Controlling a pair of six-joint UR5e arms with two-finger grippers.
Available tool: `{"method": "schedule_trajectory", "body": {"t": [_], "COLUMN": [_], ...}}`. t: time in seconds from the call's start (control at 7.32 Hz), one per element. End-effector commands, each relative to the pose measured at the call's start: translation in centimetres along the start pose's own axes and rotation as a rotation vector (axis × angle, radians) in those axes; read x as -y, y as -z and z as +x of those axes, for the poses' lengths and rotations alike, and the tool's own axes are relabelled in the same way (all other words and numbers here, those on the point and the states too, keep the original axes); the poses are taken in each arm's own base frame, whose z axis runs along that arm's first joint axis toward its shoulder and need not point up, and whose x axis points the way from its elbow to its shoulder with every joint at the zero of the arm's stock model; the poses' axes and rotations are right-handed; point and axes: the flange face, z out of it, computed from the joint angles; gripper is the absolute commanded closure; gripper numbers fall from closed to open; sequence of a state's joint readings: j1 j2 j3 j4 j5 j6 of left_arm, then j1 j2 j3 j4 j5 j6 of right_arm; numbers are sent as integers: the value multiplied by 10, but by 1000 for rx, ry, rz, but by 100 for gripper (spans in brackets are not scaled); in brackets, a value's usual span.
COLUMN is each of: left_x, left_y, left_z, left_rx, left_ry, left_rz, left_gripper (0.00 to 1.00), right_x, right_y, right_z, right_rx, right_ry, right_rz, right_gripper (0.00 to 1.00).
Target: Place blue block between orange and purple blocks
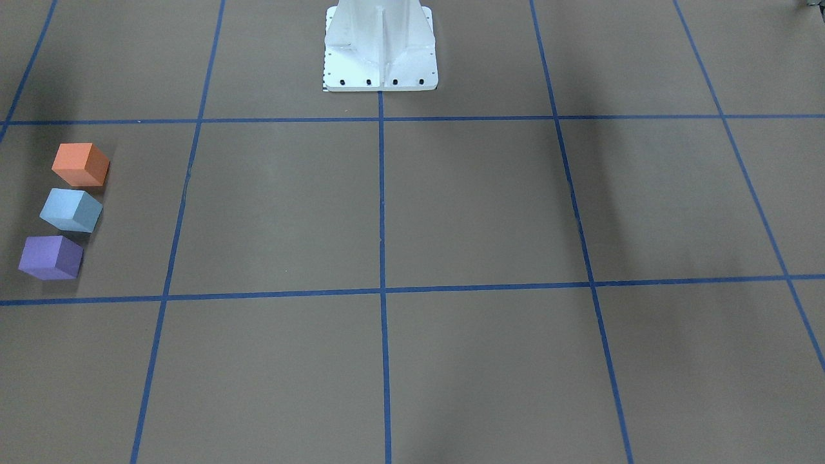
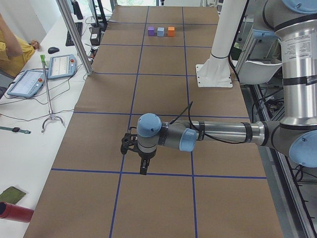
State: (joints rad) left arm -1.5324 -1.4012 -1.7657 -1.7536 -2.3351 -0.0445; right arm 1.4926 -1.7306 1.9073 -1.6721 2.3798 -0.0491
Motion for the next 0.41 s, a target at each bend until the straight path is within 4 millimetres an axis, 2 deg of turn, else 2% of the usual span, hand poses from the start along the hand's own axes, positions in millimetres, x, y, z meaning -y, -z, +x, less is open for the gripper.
{"method": "schedule_trajectory", "body": {"t": [0.0, 0.27], "left_x": [-3, -4], "left_y": [12, 12], "left_z": [16, 16], "left_rx": [-46, -54], "left_ry": [-16, -15], "left_rz": [16, 14], "left_gripper": [0, 0], "right_x": [6, 23], "right_y": [-6, -3], "right_z": [5, 1], "right_rx": [2, 7], "right_ry": [-7, 3], "right_rz": [-10, 0], "right_gripper": [0, 0]}}
